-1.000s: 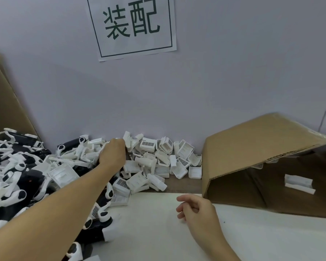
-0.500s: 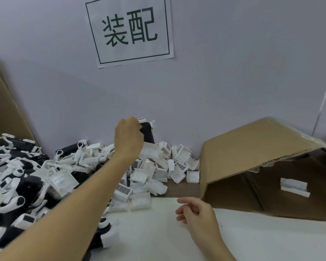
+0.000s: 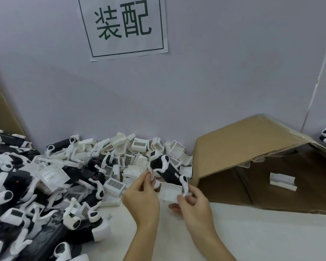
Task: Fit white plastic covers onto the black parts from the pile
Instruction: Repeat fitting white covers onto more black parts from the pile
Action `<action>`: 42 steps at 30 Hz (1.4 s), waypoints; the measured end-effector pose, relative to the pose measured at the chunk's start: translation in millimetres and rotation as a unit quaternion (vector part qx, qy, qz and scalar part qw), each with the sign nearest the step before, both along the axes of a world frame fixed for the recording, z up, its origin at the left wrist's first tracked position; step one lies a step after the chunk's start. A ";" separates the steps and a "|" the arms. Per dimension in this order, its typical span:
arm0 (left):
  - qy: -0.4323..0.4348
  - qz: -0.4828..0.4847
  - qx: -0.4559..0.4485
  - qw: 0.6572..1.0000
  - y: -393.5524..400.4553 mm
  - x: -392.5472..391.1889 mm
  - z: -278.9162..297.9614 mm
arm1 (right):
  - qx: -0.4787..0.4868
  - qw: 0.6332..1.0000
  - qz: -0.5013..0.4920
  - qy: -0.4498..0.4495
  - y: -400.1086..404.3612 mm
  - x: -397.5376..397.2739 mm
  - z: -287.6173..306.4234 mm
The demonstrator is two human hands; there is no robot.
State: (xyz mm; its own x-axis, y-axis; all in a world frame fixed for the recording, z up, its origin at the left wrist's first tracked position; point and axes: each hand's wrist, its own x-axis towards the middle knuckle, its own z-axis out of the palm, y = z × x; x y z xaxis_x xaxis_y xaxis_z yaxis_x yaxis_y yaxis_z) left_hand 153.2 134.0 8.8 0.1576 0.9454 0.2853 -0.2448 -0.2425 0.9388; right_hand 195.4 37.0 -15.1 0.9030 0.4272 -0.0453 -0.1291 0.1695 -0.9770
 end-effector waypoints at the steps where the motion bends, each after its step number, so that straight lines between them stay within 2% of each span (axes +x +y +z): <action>1: -0.026 -0.010 -0.033 0.999 4.6 0.9 -2.9 | -0.031 0.999 -0.006 -0.040 1.6 -0.9 -1.5; 6: -0.107 -0.022 -0.119 0.987 13.1 2.9 -3.9 | -0.140 0.967 0.010 -0.213 6.0 -8.8 -11.5; 9: -0.149 -0.028 -0.146 0.977 22.7 1.7 -0.3 | -0.168 0.962 -0.022 -0.215 4.2 -7.0 -11.5; 11: -0.139 -0.026 -0.137 0.980 26.8 0.1 -0.4 | -0.171 0.961 -0.027 -0.214 2.6 -8.5 -9.4; 13: -0.128 -0.027 -0.139 0.982 28.0 -0.1 -1.4 | -0.153 0.963 -0.024 -0.221 2.2 -11.9 -5.5; 18: -0.163 -0.079 -0.192 0.965 24.9 -1.1 6.1 | -0.068 0.979 0.036 -0.190 -0.3 -12.7 -3.5; 21: -0.197 -0.158 -0.247 0.935 20.7 -2.1 12.5 | -0.022 0.978 0.059 -0.198 -0.1 -9.4 -6.1; 23: -0.204 -0.217 -0.263 0.918 16.2 -2.1 16.3 | -0.010 0.977 0.039 -0.211 0.1 -7.5 -8.0; 26: -0.191 -0.279 -0.279 0.899 10.6 1.3 17.1 | 0.029 0.977 -0.014 -0.209 1.0 -6.5 -8.6; 29: -0.115 -0.325 -0.284 0.895 2.0 5.7 15.2 | 0.062 0.976 -0.075 -0.197 3.1 -6.0 -7.7; 31: -0.049 -0.343 -0.260 0.901 -2.0 6.2 13.3 | 0.052 0.968 -0.116 -0.217 3.6 -5.0 -8.8; 33: -0.018 -0.381 -0.222 0.897 -3.0 4.5 13.0 | 0.023 0.955 -0.149 -0.256 3.5 -3.6 -10.6; 37: -0.036 -0.465 -0.182 0.866 -7.8 -0.7 16.7 | -0.052 0.933 -0.164 -0.316 2.5 -2.4 -14.6; 42: -0.057 -0.418 -0.184 0.888 -5.4 0.1 10.0 | -0.083 0.927 -0.100 -0.350 3.2 -6.7 -14.2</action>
